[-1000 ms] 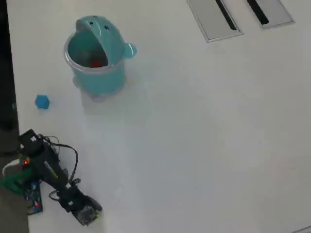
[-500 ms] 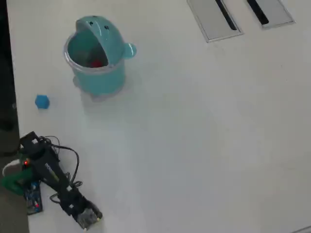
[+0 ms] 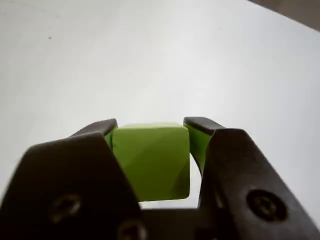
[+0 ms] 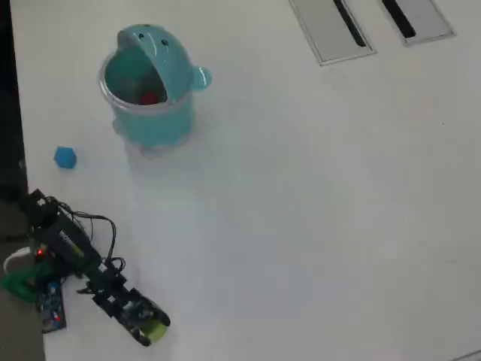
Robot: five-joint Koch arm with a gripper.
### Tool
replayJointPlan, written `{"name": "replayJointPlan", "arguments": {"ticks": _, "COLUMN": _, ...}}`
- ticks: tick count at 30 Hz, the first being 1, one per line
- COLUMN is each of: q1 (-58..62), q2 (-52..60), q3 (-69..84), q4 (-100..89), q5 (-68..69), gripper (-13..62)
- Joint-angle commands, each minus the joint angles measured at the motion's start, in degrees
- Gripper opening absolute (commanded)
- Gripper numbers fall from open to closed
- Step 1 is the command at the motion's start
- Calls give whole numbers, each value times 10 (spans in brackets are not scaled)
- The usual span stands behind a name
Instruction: Grasp RGB lego blocks and put them in the bin one by one.
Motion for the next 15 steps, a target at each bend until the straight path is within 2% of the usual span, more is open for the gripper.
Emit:
{"name": "replayJointPlan", "arguments": {"ticks": 1, "q1": -16, "q2": 33, "q3": -52, "q4": -17, "q5": 1, "gripper": 126}}
{"name": "replayJointPlan", "arguments": {"ticks": 15, "q1": -166, "q2": 203, "q3": 5, "q4": -95, "q5": 28, "gripper": 126}}
